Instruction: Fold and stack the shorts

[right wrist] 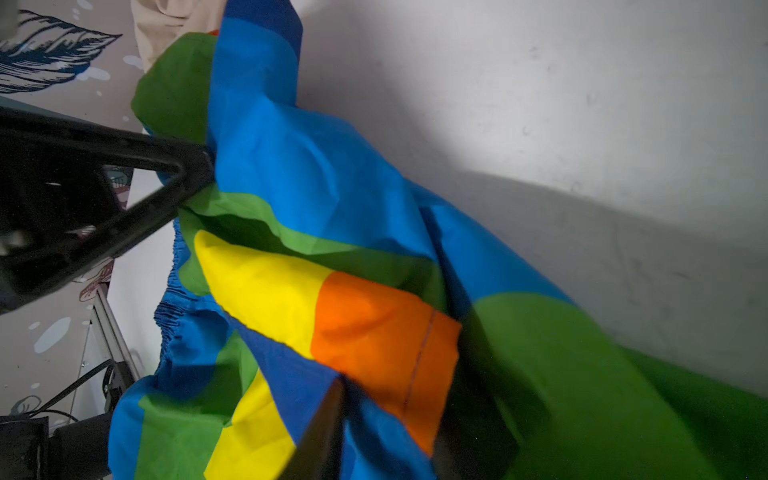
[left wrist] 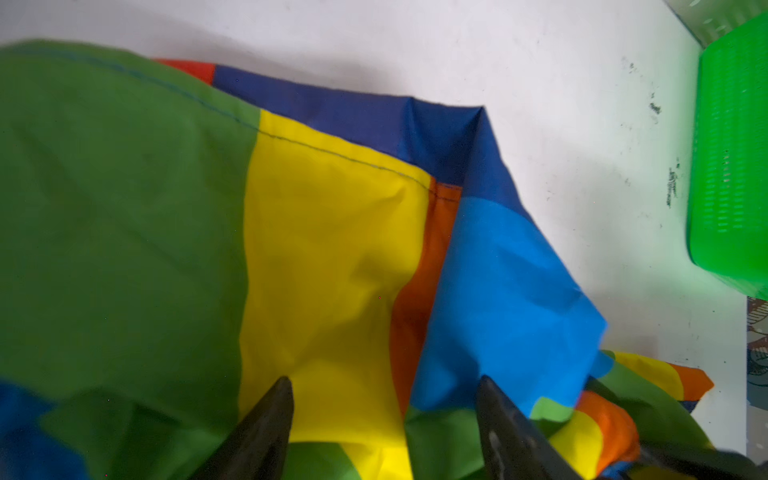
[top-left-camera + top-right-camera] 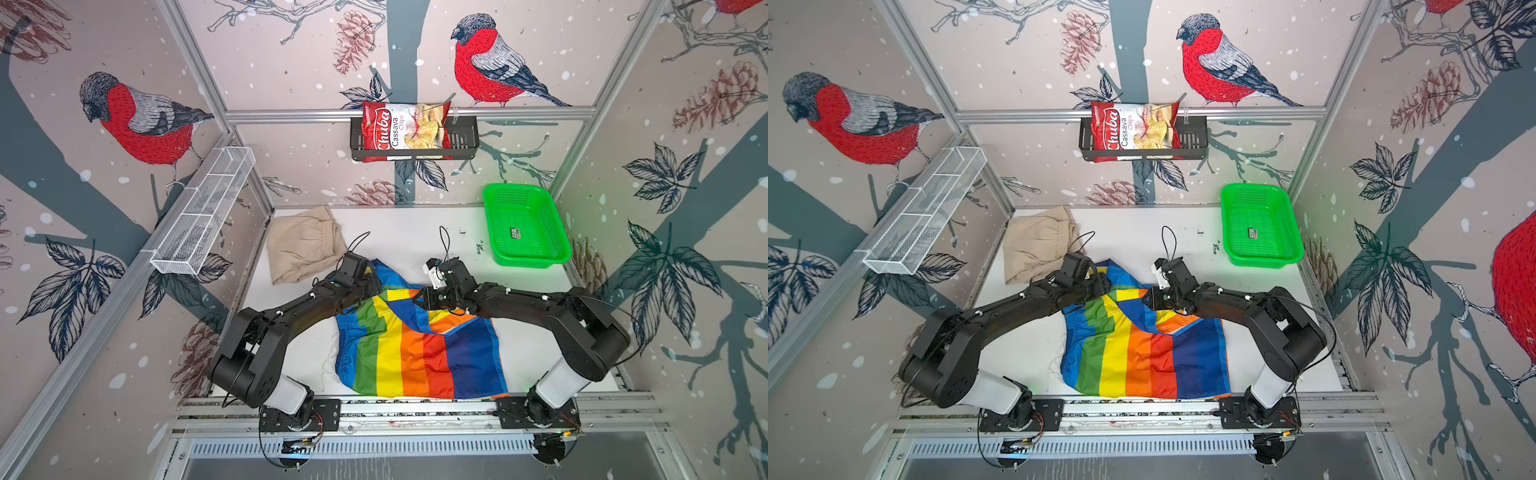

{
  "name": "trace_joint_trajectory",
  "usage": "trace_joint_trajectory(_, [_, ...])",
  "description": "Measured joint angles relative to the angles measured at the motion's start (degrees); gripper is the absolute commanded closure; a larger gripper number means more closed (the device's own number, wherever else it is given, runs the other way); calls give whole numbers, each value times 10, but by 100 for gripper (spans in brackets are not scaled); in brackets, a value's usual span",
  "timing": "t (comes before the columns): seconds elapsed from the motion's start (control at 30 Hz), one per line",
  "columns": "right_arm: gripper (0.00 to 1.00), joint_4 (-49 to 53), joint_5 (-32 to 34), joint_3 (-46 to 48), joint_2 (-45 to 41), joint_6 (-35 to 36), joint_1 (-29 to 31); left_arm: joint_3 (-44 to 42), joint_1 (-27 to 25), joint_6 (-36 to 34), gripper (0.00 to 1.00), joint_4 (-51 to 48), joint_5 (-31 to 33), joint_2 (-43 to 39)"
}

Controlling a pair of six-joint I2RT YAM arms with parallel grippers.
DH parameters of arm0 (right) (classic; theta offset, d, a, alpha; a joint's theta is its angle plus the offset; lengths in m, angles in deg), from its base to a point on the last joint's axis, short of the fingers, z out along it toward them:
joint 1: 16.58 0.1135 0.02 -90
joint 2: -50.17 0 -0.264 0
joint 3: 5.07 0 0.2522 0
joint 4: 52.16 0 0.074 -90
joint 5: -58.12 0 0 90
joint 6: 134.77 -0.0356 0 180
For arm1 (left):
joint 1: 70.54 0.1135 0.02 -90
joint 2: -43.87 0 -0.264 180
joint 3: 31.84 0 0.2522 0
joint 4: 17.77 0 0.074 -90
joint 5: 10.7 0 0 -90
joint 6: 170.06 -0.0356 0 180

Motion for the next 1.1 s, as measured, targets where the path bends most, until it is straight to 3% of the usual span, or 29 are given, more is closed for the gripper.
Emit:
trace_joint_trajectory(0.2, [99, 21, 34, -65, -33, 24, -33, -9, 0, 0, 29, 0, 1, 3])
trace_joint_trajectory(0.47, [98, 34, 130, -163, -41, 63, -144, -9, 0, -5, 29, 2, 14, 28])
trace_joint_trajectory(0.8, [92, 30, 213, -347, 169, 110, -207, 104, 19, -39, 26, -27, 19, 69])
trace_joint_trajectory(0.87, [86, 37, 220, -395, 217, 120, -218, 132, 28, -40, 25, -30, 18, 77])
trace_joint_trajectory(1.0, [45, 50, 231, -505, 312, 140, -233, 185, 41, -52, 23, -35, 15, 99])
trace_joint_trajectory(1.1, [37, 73, 249, -592, 372, 154, -236, 214, 43, -59, 21, -42, 12, 113])
